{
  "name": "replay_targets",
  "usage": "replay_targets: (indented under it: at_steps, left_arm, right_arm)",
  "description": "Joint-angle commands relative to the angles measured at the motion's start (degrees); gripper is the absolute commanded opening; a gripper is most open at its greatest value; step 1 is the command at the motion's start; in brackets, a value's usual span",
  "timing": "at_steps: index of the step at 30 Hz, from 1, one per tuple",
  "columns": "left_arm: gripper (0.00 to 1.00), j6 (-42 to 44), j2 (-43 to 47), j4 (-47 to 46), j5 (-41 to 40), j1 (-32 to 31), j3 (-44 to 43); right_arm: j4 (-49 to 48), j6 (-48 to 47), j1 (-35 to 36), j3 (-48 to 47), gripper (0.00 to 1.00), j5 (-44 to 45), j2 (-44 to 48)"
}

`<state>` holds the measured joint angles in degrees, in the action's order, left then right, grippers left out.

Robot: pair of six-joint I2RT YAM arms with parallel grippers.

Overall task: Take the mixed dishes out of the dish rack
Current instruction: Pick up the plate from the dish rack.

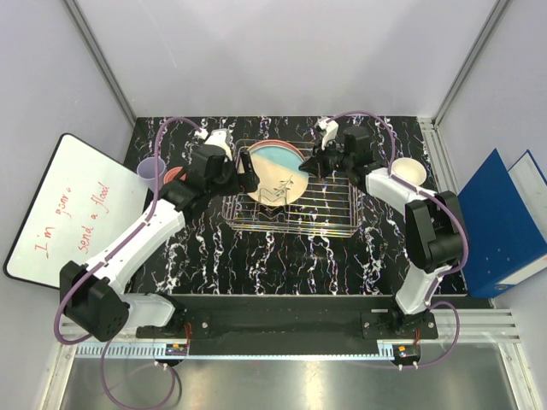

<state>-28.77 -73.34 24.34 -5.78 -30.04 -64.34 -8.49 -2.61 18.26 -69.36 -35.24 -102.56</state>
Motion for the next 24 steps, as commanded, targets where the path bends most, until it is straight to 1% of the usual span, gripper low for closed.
replay_targets:
  at_steps: [1,7,14,18,24]
  left_arm:
    - [0.96,-0.14,2.76,-2.89,0.33,0.25,-0.09]
    - [0.96,0.03,2.76,-2.89,0.16,0.25,-0.26]
    - [0.96,0.21,2.94,-2.89,-0.46,0.25,-0.44]
    - [0.96,0.21,2.85,-2.8,-1.42,0.25,-0.79]
    - [0.96,-0.14,2.59,-2.8,-2.83,0.34,-2.28]
  right_arm:
    - [0.14,7.18,0.11,-5.25,0.0,-2.37,7.29]
    - [1.81,6.83,0.19,-7.54,0.0,-2.28,7.82]
    - [1.2,7.01,0.11,-6.93,0.0,-1.5,8.52]
    - [1.9,7.71,0.11,-8.33,0.0,-0.36,9.57]
    - [6.46,9.46,0.11,-12.72,0.0,1.67,11.77]
